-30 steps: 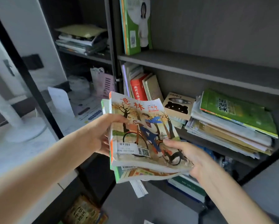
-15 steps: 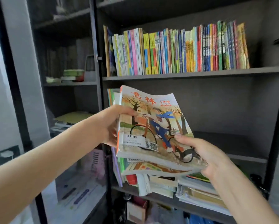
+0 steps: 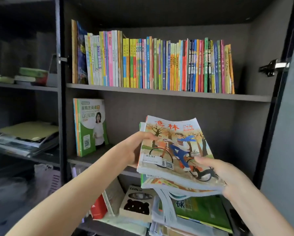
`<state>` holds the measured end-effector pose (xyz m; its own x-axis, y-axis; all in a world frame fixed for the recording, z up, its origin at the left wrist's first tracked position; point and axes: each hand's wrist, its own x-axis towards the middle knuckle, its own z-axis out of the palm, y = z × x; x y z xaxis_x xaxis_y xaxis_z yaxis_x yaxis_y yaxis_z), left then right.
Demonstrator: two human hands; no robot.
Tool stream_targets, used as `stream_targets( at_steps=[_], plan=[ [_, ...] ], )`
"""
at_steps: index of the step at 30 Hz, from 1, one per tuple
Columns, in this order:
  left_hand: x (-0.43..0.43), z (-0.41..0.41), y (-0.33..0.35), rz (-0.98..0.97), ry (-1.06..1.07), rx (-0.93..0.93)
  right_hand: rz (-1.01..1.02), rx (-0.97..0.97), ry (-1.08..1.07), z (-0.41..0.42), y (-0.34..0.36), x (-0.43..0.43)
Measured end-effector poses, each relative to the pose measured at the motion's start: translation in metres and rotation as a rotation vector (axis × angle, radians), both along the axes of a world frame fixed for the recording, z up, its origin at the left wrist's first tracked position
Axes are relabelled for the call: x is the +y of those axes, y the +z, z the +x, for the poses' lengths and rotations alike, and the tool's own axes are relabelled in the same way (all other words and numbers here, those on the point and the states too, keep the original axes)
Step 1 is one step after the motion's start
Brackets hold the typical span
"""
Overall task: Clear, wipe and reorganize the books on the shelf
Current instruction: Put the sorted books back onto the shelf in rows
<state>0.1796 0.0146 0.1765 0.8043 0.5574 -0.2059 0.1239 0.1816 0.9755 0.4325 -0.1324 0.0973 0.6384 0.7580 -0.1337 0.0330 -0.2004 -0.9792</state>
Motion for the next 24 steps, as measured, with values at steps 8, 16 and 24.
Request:
stream_targets(
  at_steps=[8, 16, 24],
  plan=[
    [0.060, 0.027, -0.020, -0.006, 0.009, 0.119, 0.096, 0.145, 0.032, -0.053, 0.026, 0.015],
    [0.167, 0.042, -0.062, -0.060, -0.026, 0.334, 0.028, 0.267, -0.109, -0.061, 0.004, 0.108],
    [0.191, 0.061, -0.054, 0.269, -0.084, 0.557, -0.265, 0.029, -0.210, -0.059, 0.003, 0.135]
  ],
)
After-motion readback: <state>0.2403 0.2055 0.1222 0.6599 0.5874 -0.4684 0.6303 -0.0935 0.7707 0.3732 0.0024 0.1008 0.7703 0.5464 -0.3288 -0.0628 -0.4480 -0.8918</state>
